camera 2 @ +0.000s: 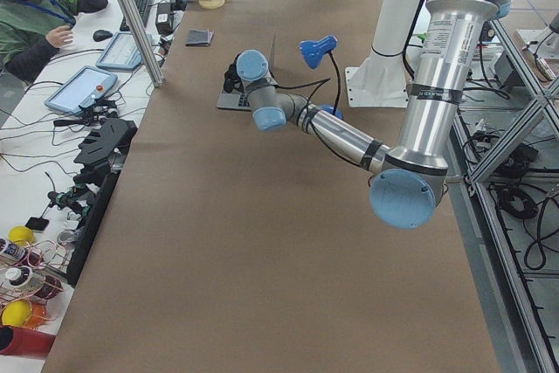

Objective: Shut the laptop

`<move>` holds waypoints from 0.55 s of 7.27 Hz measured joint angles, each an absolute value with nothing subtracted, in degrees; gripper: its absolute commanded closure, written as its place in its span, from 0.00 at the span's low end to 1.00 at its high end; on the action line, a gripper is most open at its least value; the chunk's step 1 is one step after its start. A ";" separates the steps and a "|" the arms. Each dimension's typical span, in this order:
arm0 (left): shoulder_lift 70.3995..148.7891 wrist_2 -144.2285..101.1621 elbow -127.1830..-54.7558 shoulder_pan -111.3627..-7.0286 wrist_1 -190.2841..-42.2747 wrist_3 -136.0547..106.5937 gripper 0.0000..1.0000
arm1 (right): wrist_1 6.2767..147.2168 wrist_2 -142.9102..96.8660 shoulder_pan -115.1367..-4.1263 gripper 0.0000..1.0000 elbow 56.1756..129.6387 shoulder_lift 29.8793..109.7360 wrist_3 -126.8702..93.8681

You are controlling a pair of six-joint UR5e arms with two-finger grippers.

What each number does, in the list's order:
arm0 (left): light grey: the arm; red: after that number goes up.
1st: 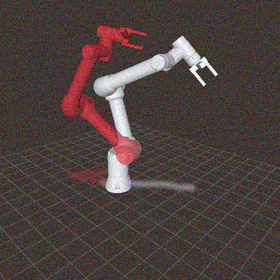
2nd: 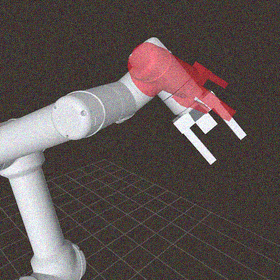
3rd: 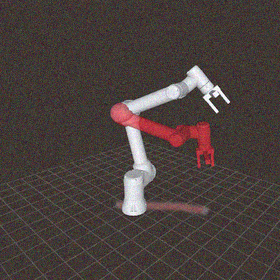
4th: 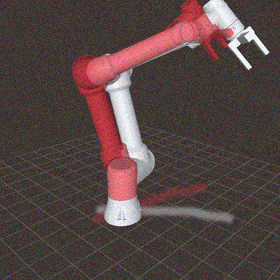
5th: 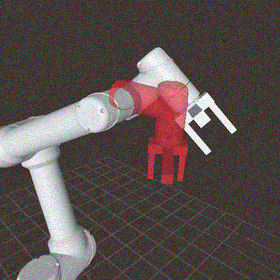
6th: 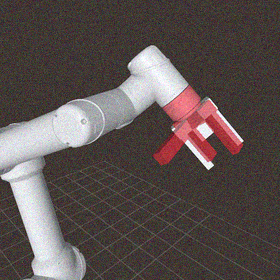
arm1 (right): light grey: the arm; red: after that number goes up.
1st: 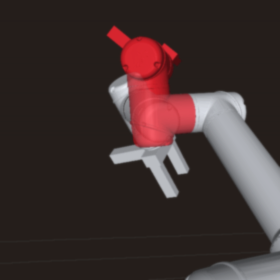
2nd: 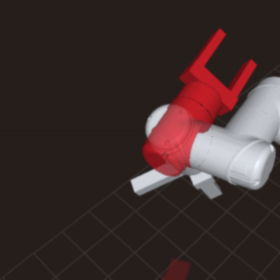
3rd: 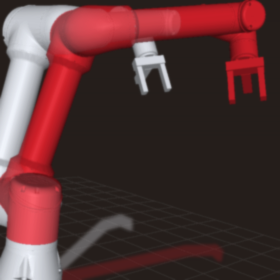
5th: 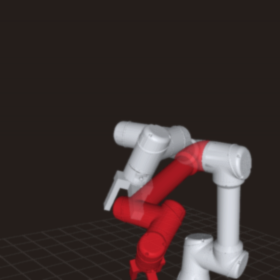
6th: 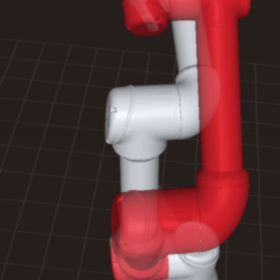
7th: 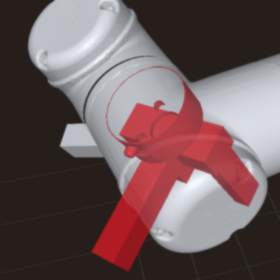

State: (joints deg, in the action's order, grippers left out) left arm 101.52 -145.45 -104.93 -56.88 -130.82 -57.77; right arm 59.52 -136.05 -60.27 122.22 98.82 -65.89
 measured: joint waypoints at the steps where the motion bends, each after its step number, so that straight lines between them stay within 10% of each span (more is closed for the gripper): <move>1: 102.11 -145.11 -105.13 -54.67 -132.21 -61.09 1.00 | 55.85 -132.73 -55.39 1.00 122.45 98.09 -72.37; 4: 105.53 -139.71 -105.14 -46.83 -136.69 -71.76 1.00 | 53.02 -120.66 -42.20 1.00 123.61 91.34 -87.09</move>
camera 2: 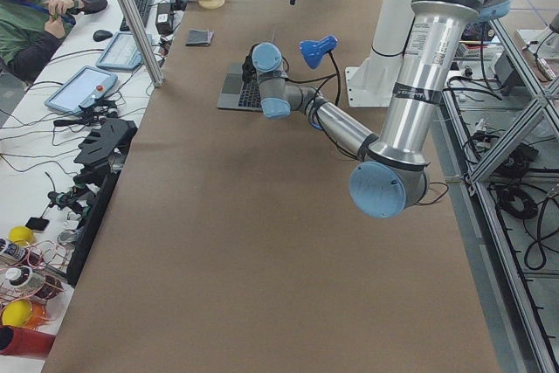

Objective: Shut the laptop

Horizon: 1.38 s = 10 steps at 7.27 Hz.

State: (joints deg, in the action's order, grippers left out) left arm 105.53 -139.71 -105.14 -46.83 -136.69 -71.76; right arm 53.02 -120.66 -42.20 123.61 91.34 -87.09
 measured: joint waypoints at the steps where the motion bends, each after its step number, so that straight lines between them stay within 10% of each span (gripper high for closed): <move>1: 107.07 -137.88 -104.90 -44.91 -136.88 -73.75 1.00 | 53.13 -117.03 -38.85 1.00 123.60 88.48 -89.98; 10: 111.60 -132.63 -102.49 -40.97 -136.61 -76.29 1.00 | 66.59 -101.16 -30.41 1.00 115.98 69.62 -94.48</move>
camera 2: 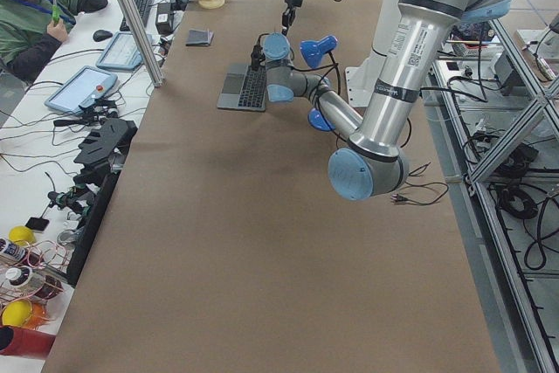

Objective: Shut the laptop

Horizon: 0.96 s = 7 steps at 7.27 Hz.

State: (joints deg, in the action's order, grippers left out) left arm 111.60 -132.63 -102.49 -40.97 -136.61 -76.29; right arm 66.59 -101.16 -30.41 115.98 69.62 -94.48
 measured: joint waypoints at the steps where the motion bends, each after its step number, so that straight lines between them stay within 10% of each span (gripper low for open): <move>1: 111.71 -132.61 -102.45 -41.00 -136.55 -76.27 1.00 | 66.61 -101.05 -30.72 1.00 115.38 69.41 -94.34; 7: 115.51 -131.82 -97.53 -44.10 -136.28 -75.86 1.00 | 66.71 -101.23 -33.24 1.00 111.91 67.69 -93.72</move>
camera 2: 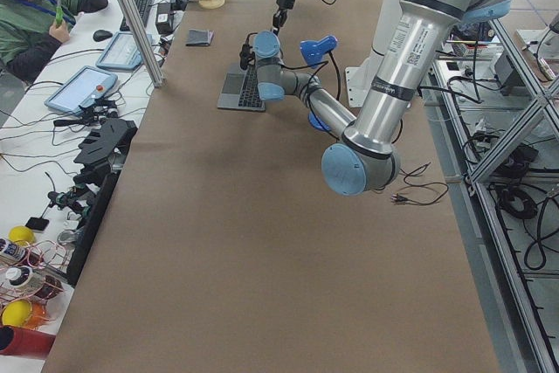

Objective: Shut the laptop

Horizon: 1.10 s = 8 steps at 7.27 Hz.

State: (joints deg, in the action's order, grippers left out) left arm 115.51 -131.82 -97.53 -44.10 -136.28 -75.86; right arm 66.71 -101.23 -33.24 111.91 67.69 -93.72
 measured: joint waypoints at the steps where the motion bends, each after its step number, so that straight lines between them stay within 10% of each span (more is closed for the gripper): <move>1: 116.68 -131.78 -95.93 -44.91 -136.28 -75.78 1.00 | 66.71 -101.32 -33.87 1.00 111.19 67.43 -93.70; 8: 124.28 -127.18 -83.83 -47.13 -136.18 -72.06 1.00 | 66.46 -101.63 -38.27 1.00 100.53 61.15 -93.64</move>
